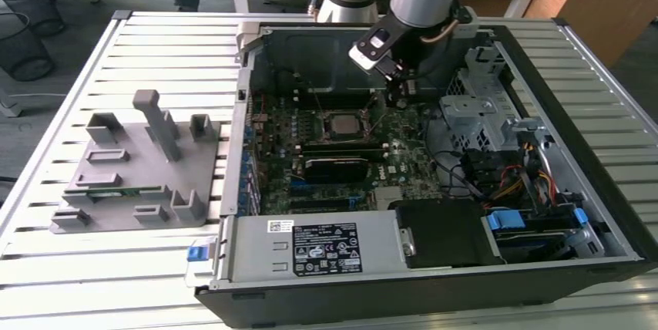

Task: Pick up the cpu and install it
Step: 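Close the cpu cover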

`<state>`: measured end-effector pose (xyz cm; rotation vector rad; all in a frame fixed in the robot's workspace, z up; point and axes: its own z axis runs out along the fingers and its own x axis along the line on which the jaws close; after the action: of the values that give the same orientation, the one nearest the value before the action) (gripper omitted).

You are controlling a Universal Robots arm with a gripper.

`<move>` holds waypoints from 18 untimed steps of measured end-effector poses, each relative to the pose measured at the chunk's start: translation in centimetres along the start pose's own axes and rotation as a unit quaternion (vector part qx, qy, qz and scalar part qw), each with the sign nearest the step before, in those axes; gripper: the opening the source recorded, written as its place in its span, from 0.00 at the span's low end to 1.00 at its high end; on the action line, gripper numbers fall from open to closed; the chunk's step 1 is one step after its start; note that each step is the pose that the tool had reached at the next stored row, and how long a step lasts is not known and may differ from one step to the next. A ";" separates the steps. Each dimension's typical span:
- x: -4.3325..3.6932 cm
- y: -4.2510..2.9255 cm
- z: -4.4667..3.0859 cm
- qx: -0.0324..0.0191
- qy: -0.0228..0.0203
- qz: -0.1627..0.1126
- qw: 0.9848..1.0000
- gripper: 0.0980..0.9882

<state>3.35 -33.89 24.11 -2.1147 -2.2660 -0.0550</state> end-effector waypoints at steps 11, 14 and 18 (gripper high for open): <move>0.05 -0.74 0.00 0.000 0.000 0.000 1.000 0.01; 0.06 -0.84 0.01 0.000 0.000 0.000 1.000 0.01; 0.07 -1.01 0.01 0.000 0.000 0.000 1.000 0.01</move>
<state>2.34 -33.89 24.11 -2.1148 -2.2660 -0.0550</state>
